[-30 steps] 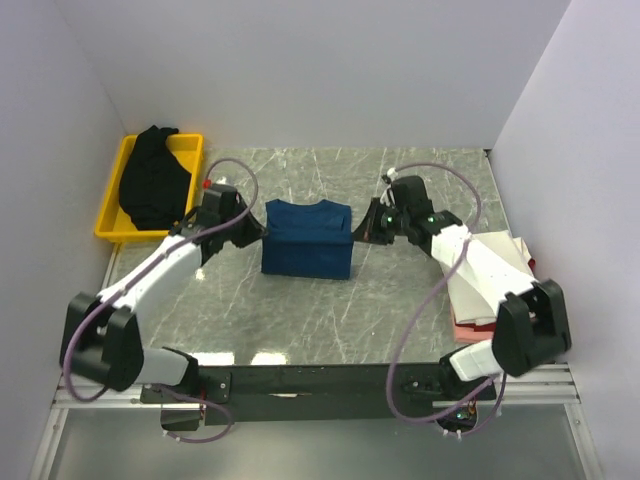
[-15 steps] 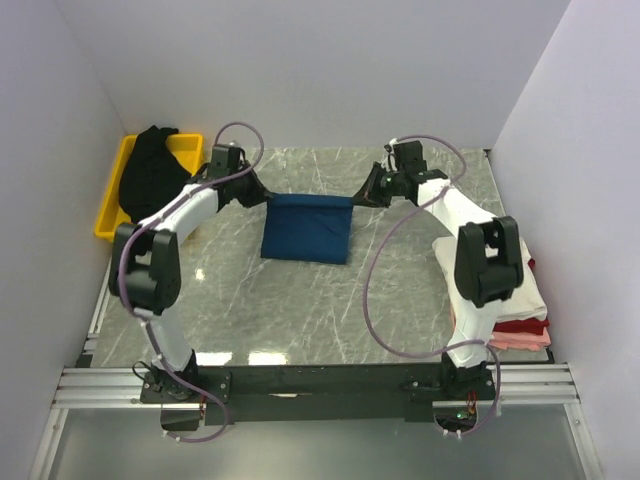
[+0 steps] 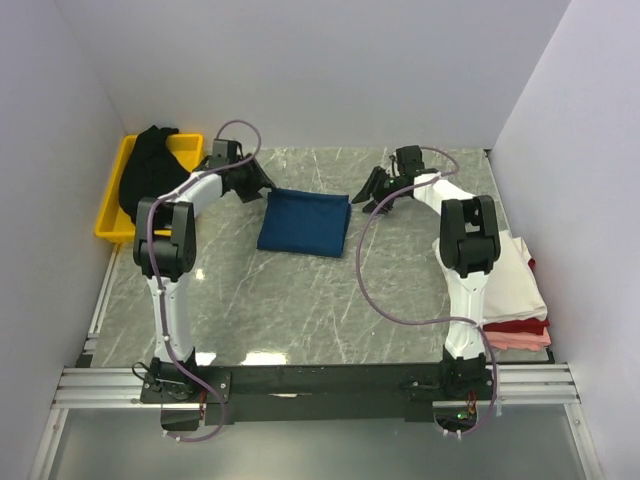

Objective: Fold and stack the t-shirts
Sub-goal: Fold the tshirt

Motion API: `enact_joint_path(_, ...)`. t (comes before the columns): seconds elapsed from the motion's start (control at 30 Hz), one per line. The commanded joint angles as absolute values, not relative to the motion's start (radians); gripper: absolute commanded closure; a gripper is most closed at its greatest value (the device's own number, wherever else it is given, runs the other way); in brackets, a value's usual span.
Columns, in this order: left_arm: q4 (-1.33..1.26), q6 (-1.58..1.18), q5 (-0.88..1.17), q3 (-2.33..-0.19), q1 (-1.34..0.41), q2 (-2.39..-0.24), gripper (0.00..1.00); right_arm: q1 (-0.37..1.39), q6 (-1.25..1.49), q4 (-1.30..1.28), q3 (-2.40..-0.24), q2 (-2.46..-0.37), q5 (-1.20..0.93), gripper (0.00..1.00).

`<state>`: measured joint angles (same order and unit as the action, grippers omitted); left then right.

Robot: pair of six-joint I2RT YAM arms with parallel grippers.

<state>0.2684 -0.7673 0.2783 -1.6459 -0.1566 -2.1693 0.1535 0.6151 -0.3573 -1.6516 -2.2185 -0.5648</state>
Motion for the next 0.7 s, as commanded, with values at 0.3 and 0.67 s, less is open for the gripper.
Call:
enact_joint_path(0.3, 0.183, -0.775, 0.253, -1.516, -0.147, -1.950, 0.54, 0.224, 0.621, -0.258, -1.456, -1.941, -0.466, 0.47)
enact_joint_path(0.67, 0.186, -0.775, 0.299, -1.601, -0.213, -2.083, 0.95, 0.353, 0.683, -0.236, -1.653, -2.114, -0.540, 0.51)
